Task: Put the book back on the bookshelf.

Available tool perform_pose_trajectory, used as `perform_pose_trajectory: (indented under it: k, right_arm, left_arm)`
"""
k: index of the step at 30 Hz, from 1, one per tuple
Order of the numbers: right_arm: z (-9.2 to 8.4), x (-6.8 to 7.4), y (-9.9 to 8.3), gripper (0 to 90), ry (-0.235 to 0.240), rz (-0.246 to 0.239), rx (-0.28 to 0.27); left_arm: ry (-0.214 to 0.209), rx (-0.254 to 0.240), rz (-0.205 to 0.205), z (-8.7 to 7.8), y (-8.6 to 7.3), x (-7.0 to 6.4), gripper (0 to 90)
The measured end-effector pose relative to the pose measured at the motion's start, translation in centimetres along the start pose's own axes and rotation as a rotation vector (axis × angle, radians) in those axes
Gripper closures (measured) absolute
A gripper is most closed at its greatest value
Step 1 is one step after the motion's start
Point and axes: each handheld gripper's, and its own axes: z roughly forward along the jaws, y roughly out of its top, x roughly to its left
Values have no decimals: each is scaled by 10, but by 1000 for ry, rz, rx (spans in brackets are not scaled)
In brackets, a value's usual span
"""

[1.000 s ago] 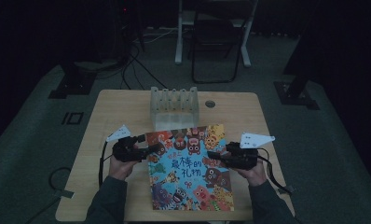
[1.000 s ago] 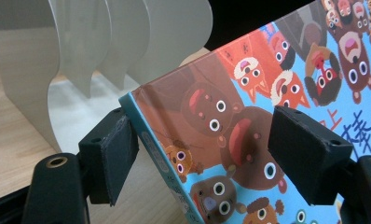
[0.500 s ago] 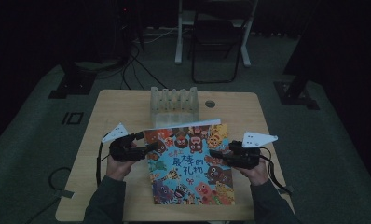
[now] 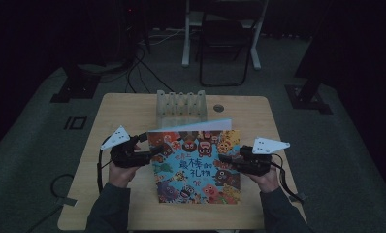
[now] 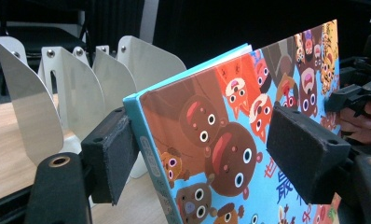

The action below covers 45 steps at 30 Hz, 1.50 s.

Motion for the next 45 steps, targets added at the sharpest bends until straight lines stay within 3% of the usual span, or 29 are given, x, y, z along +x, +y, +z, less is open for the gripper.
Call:
perform_pose_trajectory:
  k: [13, 20, 27, 45]
  right_arm:
    - [2, -6, -2, 649, -33, 1, 3]
    - [3, -8, -3, 624, -63, -27, 39]
    - [4, -12, -7, 618, -64, -26, 34]
    - [4, -14, -7, 578, -77, -41, 35]
  left_arm:
    - [9, -42, 61, -10, 11, -16, 272]
    - [3, -63, 99, -13, 14, -27, 275]
    - [9, -59, 132, -16, 15, -34, 281]
    - [-2, -94, 146, -22, 7, -38, 339]
